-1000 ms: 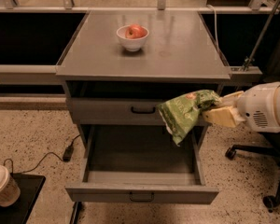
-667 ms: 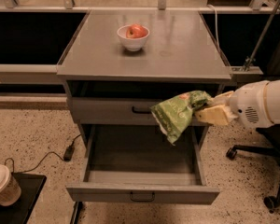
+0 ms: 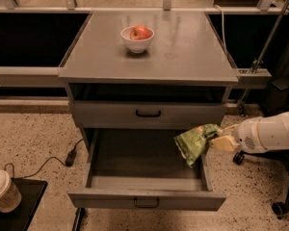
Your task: Place green jalapeno chip bag into middle drawer
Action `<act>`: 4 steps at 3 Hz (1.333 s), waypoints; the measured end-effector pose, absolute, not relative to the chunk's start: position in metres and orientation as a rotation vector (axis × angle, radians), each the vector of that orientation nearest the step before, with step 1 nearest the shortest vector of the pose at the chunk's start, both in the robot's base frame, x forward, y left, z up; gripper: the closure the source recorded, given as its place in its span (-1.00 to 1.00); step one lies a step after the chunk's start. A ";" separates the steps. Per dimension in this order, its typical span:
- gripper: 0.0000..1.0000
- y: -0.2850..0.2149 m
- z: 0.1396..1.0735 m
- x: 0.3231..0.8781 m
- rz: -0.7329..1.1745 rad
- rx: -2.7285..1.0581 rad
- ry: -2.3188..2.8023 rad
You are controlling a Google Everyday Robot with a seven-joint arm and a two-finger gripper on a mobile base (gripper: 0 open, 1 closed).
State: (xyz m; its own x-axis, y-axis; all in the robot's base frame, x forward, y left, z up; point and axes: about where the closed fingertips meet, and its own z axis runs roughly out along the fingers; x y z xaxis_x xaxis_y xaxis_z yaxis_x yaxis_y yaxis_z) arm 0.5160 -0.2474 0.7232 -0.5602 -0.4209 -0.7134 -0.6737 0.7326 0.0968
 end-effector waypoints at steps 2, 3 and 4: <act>1.00 -0.261 0.702 0.536 0.351 -0.848 2.249; 1.00 -0.302 0.638 0.571 0.233 -0.830 2.298; 1.00 -0.332 0.574 0.595 0.231 -0.781 2.376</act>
Offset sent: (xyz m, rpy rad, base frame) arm 0.0569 -0.0469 -0.0578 -0.2814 -0.1152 -0.0562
